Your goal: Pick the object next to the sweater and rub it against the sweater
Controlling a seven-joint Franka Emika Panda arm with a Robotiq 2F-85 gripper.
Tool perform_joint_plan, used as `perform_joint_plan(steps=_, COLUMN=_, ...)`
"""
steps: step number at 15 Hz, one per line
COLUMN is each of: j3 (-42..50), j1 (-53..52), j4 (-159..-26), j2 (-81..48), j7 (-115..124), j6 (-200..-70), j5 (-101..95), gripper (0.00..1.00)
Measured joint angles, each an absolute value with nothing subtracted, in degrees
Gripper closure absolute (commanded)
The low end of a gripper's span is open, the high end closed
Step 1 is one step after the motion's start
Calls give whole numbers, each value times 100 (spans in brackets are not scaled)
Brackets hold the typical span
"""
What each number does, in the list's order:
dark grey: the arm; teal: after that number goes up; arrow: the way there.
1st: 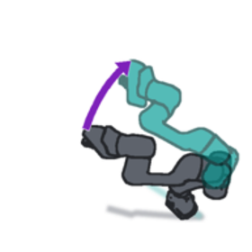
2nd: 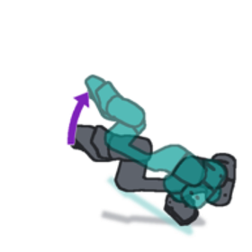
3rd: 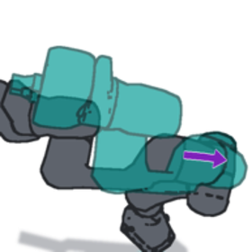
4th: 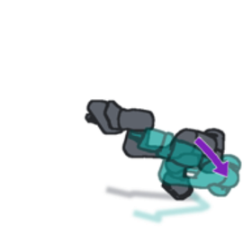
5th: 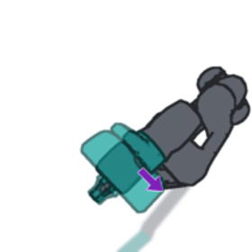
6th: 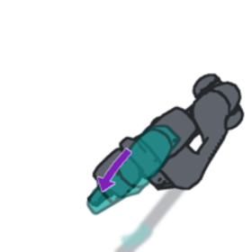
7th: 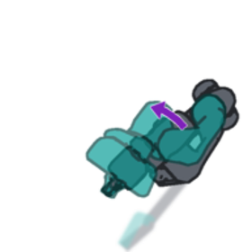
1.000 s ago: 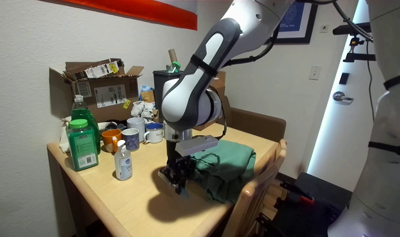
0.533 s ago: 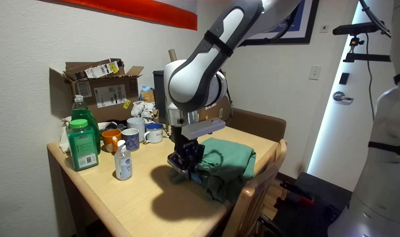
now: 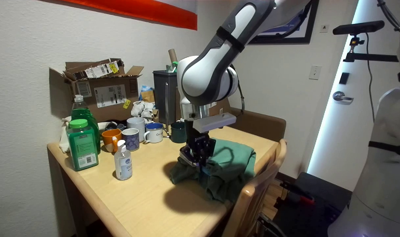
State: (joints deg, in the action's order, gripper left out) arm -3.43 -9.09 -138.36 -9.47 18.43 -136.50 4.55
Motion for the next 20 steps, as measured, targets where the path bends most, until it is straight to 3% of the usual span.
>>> perform_joint_plan(steps=10, j3=-238, j1=-743, j4=-14209, j2=-612, j7=1852, j6=-13506, j5=-101, gripper=97)
perform_joint_plan(steps=11, j3=-245, j1=-743, j4=-14209, j2=-613, j7=1835, j6=-13487, j5=-143, gripper=87)
perform_joint_plan(steps=14, j3=-270, j1=-750, j4=-14209, j2=-613, j7=1812, j6=-13481, j5=-151, gripper=87)
perform_joint_plan(steps=15, j3=-275, j1=-752, j4=-14209, j2=-613, j7=1812, j6=-13481, j5=-151, gripper=97)
perform_joint_plan(steps=20, j3=-281, j1=-751, j4=-14192, j2=-671, j7=1812, j6=-13483, j5=-185, gripper=97)
